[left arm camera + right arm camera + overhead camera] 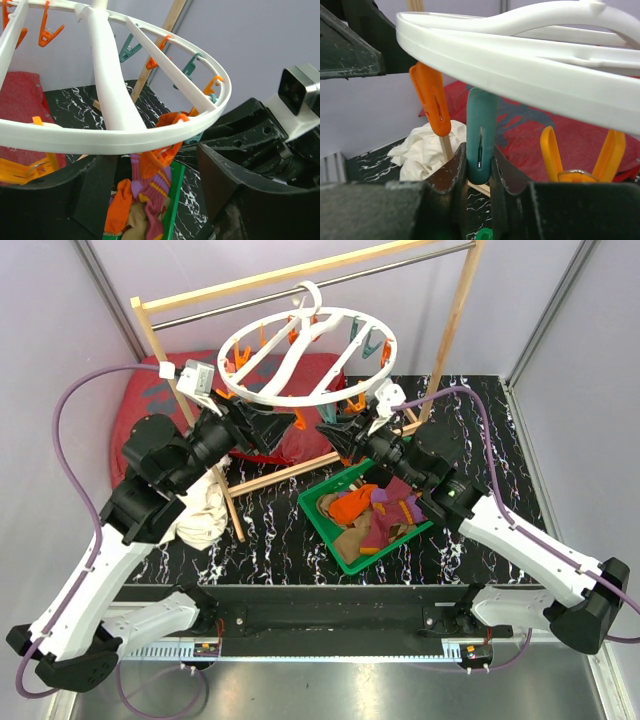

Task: Clip the socks to the hanger
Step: Open the clamp at the hanger.

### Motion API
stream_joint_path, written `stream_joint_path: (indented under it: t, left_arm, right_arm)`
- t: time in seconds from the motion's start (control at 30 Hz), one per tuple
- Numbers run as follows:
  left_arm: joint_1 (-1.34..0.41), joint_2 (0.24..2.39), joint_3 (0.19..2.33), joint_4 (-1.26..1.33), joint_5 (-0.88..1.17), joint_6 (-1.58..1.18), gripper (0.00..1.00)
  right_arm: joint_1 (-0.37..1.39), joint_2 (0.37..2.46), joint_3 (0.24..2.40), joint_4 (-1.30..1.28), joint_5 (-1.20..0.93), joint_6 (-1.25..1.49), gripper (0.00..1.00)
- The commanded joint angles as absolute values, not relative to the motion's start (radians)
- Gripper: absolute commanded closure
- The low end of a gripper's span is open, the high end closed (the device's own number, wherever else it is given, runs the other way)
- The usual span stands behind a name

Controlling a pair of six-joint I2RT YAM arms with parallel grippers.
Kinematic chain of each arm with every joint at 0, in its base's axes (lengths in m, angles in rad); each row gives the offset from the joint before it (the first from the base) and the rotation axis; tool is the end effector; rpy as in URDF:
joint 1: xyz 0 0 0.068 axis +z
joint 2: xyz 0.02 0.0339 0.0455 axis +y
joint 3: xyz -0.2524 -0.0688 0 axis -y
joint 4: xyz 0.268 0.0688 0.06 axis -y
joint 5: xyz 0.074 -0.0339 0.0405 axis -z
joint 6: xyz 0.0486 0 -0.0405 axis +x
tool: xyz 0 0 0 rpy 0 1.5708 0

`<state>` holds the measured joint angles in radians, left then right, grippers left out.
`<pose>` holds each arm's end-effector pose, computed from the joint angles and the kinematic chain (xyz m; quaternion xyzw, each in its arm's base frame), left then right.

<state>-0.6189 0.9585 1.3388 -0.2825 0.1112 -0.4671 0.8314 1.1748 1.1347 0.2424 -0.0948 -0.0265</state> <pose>0.1787 -0.1339 0.4872 0.0919 0.6656 -0.4142 0.6140 0.2073 0.2342 0.4202 -0.2960 0.5589 0.3307 0.7005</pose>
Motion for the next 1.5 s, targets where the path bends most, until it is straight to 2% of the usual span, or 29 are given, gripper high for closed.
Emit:
stream_joint_path:
  t: [0.0,0.1,0.27,0.43,0.93,1.47]
  left_arm:
    - [-0.621,0.92,1.402,-0.331,0.215,-0.437,0.26]
    - [-0.621,0.902,1.425,-0.397,0.215,-0.423,0.21]
    - [-0.621,0.868,1.399,-0.419,0.239,-0.446,0.18]
    - [-0.623,0.92,1.355,-0.353,0.294,-0.529,0.18]
    - [-0.666,1.037,1.327,-0.244,0.092,-0.653,0.24]
    - [-0.709,1.109,1.324,-0.153,-0.051,-0.649,0.47]
  right_arm:
    - [0.827,1.198,1.224,0.158,-0.198,0.035,1.0]
    - [0.828,1.222,1.246,0.124,-0.218,0.054,1.0]
    - [0.828,1.258,1.276,0.084,-0.221,0.072,1.0]
    - [0.828,1.289,1.278,0.081,-0.238,0.09,1.0]
    - [0.831,1.295,1.276,0.087,-0.238,0.109,0.99]
    - [0.835,1.301,1.22,0.137,-0.242,0.121,0.99]
